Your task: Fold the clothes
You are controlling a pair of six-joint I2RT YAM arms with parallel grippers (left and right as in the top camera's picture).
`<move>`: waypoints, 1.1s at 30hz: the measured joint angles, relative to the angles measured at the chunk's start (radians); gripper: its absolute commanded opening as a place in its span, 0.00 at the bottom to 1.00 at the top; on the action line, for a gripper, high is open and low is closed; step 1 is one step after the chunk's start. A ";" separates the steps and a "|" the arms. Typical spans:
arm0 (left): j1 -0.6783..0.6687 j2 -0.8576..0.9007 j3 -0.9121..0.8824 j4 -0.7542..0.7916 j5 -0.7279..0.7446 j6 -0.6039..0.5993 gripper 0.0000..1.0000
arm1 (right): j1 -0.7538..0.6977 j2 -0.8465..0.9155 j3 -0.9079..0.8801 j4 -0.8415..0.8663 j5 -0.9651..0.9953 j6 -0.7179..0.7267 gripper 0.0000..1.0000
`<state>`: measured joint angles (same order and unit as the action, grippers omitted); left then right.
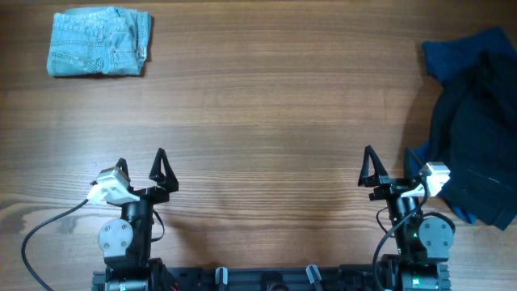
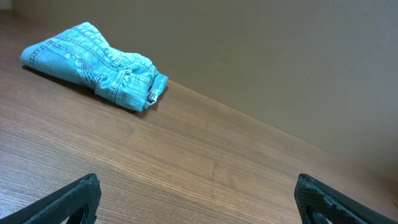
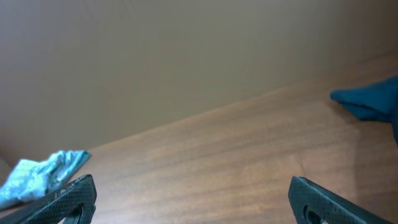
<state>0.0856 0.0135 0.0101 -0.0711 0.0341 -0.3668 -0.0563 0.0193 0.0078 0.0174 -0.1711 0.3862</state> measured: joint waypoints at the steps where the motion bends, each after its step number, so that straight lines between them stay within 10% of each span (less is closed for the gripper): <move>1: 0.000 0.000 0.000 0.000 0.000 0.000 1.00 | 0.000 0.000 0.000 -0.005 0.000 -0.011 1.00; 33: 0.000 0.000 0.000 0.000 0.000 0.000 1.00 | 0.000 0.000 0.000 -0.005 -0.012 -0.183 1.00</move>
<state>0.0856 0.0135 0.0101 -0.0711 0.0341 -0.3668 -0.0563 0.0193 0.0078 0.0124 -0.1829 0.2031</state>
